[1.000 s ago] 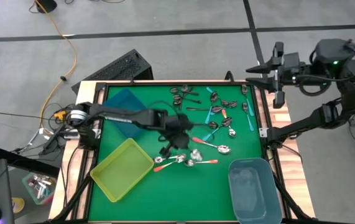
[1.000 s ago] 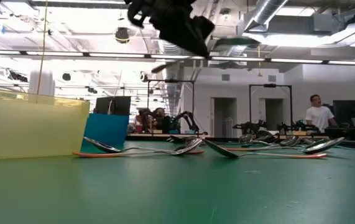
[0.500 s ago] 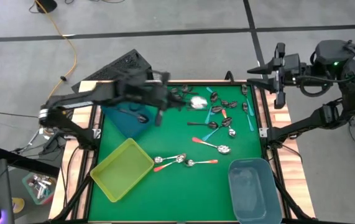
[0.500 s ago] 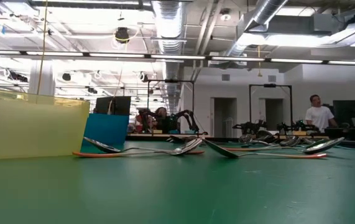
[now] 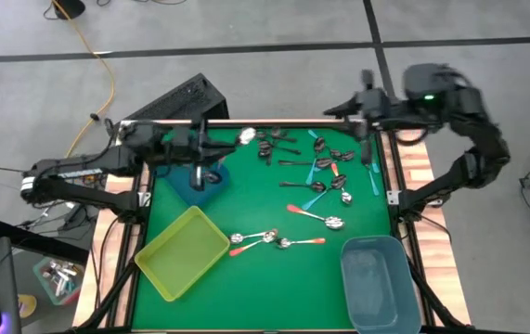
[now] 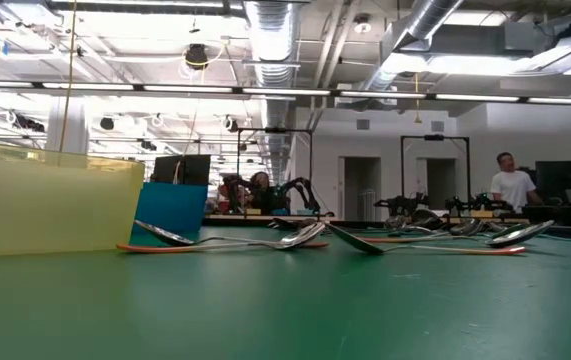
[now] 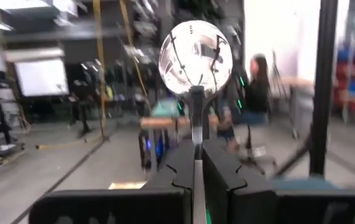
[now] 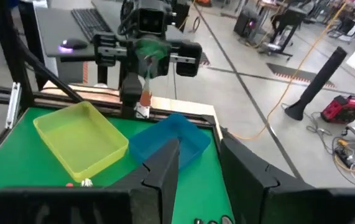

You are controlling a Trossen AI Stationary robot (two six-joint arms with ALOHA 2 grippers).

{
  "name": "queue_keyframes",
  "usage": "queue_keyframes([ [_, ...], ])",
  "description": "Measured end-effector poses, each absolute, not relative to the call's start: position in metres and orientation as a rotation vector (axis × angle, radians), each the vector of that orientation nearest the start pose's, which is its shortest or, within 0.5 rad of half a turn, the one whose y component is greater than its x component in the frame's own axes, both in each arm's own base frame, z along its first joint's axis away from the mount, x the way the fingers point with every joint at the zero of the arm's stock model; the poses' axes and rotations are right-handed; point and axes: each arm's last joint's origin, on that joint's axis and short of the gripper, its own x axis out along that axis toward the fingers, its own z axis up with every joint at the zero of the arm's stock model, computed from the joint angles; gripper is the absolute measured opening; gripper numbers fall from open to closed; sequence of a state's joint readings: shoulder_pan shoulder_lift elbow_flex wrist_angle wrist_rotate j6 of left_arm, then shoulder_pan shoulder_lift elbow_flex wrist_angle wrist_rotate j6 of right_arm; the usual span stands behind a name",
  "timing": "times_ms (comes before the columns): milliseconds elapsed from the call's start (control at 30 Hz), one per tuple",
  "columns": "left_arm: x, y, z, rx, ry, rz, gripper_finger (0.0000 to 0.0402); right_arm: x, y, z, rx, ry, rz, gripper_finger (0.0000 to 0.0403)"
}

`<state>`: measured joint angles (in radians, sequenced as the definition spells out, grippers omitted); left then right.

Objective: Sort silverware by color (type)
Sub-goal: Put the orange spoon into the green bin

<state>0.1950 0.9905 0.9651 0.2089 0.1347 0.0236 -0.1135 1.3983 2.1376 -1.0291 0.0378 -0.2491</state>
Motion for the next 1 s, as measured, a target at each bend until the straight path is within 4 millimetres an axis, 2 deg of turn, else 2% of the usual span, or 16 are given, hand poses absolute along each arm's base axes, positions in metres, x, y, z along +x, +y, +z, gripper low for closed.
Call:
queue_keyframes([
  [233, 0.182, 0.032, 0.368, -0.036, -0.336, 0.043, 0.0000, 0.279, -0.033, 0.522, -0.276, 0.304, 0.064, 0.0138],
  [367, 0.168, 0.029, 0.363, -0.031, -0.363, 0.044, 0.0000, 0.320, -0.045, 0.508, -0.218, 0.238, 0.179, 0.0138],
  [567, 0.154, 0.027, 0.363, 0.039, -0.397, 0.065, 0.0000, 0.366, -0.059, 0.479, -0.141, 0.239, 0.268, 0.0138],
  [733, 0.152, 0.027, 0.363, 0.059, -0.400, 0.074, 0.0000, 0.394, -0.069, 0.470, -0.090, 0.129, 0.393, 0.0138],
  [867, 0.153, 0.027, 0.362, 0.059, -0.389, 0.069, 0.0000, 0.409, -0.080, 0.453, -0.029, 0.145, 0.473, 0.0138],
  [1000, 0.153, 0.026, 0.362, 0.058, -0.384, 0.055, 0.0000, 0.406, -0.094, 0.443, 0.026, 0.222, 0.470, 0.0138],
])
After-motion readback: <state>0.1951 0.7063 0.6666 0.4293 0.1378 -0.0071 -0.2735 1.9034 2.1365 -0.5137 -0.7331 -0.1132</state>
